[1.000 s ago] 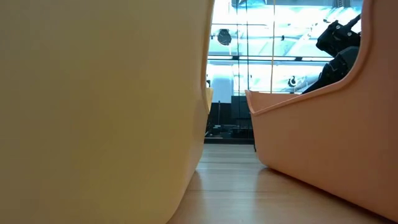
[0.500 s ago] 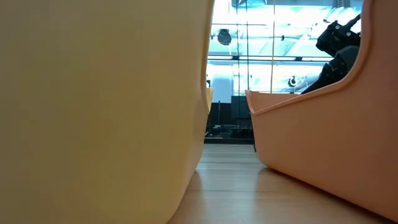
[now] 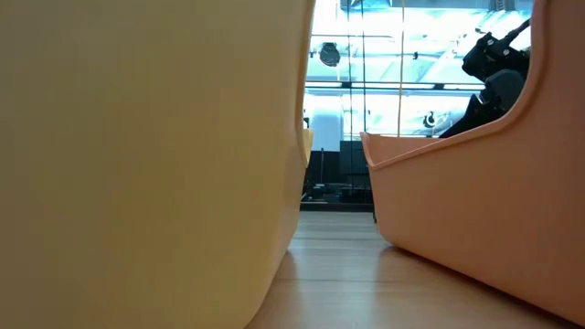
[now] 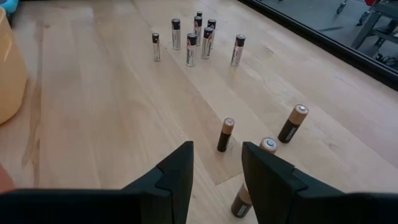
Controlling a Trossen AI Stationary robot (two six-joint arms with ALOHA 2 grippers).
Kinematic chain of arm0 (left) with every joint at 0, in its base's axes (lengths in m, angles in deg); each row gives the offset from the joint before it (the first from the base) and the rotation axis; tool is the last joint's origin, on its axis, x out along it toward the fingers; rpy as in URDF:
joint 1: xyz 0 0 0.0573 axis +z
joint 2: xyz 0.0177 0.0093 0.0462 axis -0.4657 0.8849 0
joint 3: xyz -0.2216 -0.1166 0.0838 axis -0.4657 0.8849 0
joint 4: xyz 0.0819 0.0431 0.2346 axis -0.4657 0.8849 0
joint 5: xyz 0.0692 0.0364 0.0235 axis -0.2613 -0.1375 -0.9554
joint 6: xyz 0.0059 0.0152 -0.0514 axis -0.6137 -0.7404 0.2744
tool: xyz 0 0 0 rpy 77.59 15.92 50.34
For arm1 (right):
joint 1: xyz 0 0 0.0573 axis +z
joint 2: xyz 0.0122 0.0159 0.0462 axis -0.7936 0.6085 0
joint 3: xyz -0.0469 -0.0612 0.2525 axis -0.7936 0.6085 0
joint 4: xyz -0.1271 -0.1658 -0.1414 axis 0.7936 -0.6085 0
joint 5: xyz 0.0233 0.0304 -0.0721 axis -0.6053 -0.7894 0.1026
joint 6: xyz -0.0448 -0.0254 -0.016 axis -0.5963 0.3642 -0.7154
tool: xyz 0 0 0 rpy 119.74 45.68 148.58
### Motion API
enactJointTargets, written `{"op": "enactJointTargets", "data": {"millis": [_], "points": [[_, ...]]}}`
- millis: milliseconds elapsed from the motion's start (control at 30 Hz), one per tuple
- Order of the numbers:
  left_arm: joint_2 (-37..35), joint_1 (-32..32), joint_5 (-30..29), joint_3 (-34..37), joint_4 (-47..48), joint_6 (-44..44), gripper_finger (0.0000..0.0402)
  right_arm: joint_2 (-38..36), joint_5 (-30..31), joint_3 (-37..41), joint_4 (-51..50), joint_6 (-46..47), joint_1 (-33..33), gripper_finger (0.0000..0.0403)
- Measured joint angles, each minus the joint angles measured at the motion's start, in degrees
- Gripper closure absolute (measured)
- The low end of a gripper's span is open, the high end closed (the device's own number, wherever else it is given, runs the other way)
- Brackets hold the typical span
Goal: Sort batteries
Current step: Put the silver battery into the yellow bin
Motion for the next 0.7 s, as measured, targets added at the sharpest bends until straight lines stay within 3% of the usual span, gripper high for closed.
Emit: {"op": "enactJointTargets", "data": {"millis": [233,400,600,700], "points": [[8.75,-11.28,-10.49,-4.2,-1.53,4.17,0.0366,0.0,-0.01,0.0,0.01,0.6,0.02,0.0275],[15.17,-14.88,-17.47,-7.21,-0.91,5.48,0.0366,0.0,-0.04,0.0,0.01,0.95,0.02,0.0275],[16.17,-14.85,-21.29,-7.63,-0.01,8.05,0.0282,0.0,-0.06,0.0,0.02,1.06,0.07,0.0275],[14.54,-14.85,-22.23,-7.62,0.73,8.02,0.0259,0.0,-0.08,0.0,0.04,1.06,0.07,0.0275]]}}
